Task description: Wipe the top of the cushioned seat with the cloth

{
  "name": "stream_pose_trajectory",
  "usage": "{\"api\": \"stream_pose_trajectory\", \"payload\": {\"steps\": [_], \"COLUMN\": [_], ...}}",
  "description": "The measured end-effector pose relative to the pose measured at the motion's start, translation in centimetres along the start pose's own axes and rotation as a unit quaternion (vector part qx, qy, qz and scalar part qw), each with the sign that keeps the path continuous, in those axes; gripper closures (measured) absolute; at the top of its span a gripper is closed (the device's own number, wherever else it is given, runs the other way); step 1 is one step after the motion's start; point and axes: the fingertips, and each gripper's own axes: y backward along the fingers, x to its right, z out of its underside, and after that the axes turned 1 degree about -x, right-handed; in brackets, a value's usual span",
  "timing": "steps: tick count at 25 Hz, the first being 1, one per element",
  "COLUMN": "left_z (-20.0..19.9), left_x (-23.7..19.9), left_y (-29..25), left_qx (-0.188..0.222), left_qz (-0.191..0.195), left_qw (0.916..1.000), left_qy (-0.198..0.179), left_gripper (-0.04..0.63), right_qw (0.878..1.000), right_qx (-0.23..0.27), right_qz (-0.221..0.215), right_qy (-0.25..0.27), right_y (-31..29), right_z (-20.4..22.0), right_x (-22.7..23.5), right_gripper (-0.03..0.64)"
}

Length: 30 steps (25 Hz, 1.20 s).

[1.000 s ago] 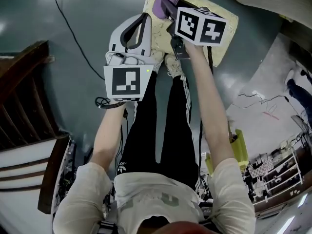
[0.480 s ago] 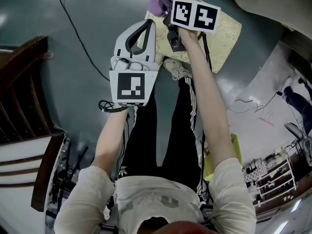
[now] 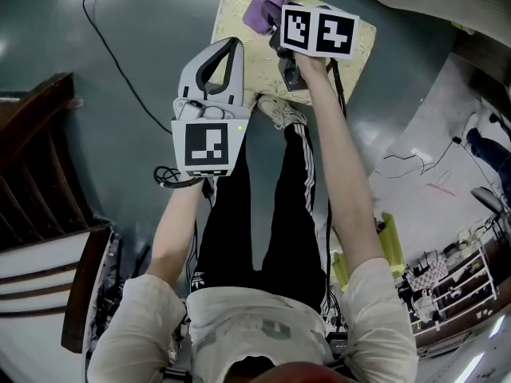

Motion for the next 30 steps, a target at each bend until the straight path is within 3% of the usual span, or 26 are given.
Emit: {"api": "stream_pose_trajectory", "payload": {"steps": [18,30], "left_z": [-2.3,-2.9], "left_x": [8.2,12.2], "left_y": [-4.2,-5.4], "left_qx": [-0.001,0.000], "left_qz": [0.035,0.061], "left_qw": [0.9991,0.9973], "left_qy": [-0.026,-0.040], "left_gripper": [0.589,0.589], "right_qw": [0.995,0.993], "right_qx": [-0.008,-0.011], "right_qz": [0.095,0.119], "right_qy": [-0.002,-0.003], "right_y": [11.8,14.2], "right_z": [4.3,5.2], "right_x": [15.3,18.9], "right_gripper": [0.526,0.526]}}
